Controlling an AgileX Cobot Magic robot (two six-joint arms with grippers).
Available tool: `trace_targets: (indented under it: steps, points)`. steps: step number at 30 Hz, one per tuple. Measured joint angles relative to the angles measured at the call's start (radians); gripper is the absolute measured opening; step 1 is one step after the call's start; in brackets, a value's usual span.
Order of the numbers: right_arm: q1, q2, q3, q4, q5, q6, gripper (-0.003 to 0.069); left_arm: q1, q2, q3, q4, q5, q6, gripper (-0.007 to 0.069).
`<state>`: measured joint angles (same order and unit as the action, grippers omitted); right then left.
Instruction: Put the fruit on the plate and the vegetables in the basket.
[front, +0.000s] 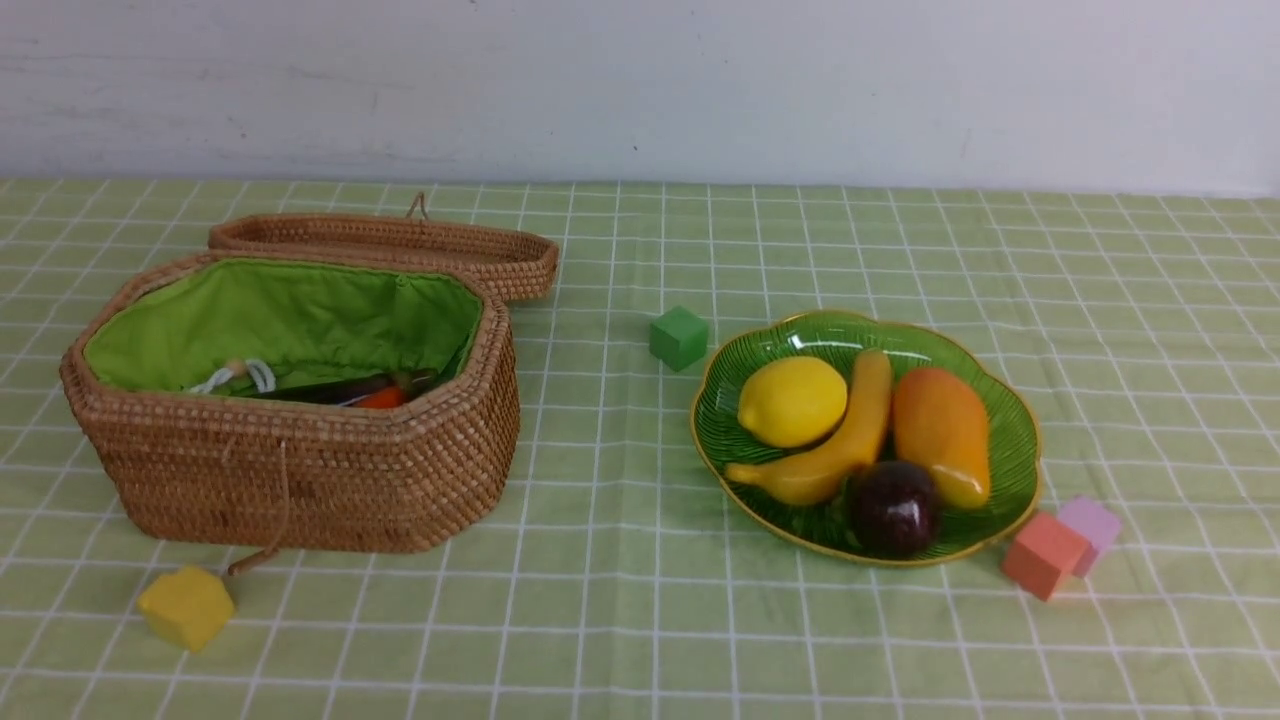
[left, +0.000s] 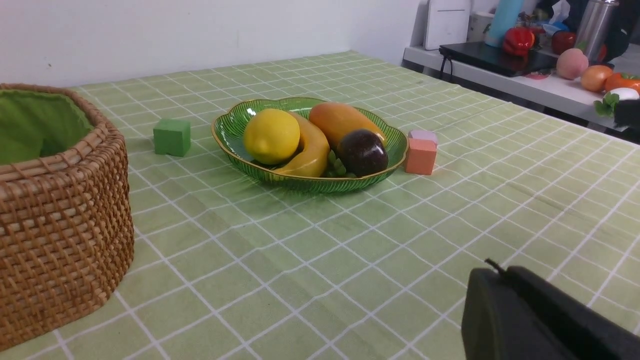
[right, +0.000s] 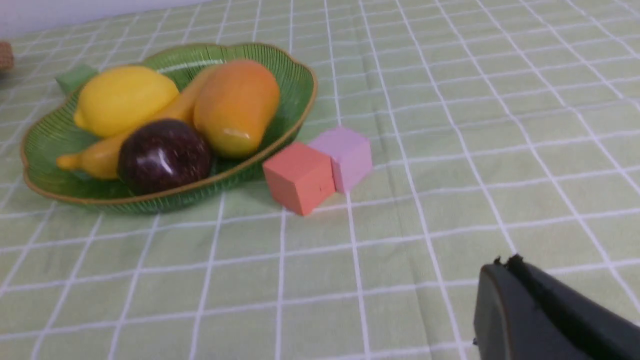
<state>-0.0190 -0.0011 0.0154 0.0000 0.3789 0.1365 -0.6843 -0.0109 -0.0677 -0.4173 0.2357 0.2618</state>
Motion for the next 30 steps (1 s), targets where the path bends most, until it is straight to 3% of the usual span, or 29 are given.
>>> trace_targets:
  steps: [30]
  points:
    - [0.010, -0.009, 0.003, 0.005, 0.004, -0.002, -0.0015, 0.000, 0.000, 0.001, 0.000, 0.000, 0.000, 0.0013]
